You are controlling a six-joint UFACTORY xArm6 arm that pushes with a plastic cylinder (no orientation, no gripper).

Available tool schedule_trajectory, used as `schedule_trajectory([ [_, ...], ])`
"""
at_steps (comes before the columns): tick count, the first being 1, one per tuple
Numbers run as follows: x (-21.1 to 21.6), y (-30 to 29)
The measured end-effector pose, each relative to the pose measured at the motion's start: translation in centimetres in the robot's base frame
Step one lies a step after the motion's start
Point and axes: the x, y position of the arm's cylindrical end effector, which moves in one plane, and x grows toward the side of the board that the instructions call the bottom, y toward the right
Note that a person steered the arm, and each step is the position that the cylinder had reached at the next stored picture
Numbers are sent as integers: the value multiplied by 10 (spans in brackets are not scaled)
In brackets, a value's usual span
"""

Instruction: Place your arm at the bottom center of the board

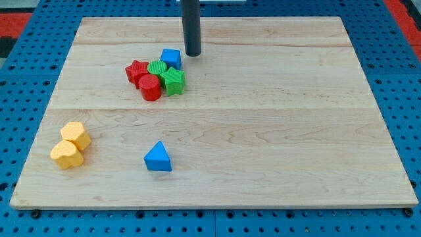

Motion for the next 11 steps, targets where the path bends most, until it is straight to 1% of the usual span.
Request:
schedule_trajectory([
  [1, 11, -25],
  [2, 10, 9],
  [3, 16, 65],
  [4, 42, 123],
  [5, 77, 168],
  [6, 126, 196],
  [7, 195, 200],
  [8, 268, 198],
  [9, 324, 177],
  [11, 315, 20],
])
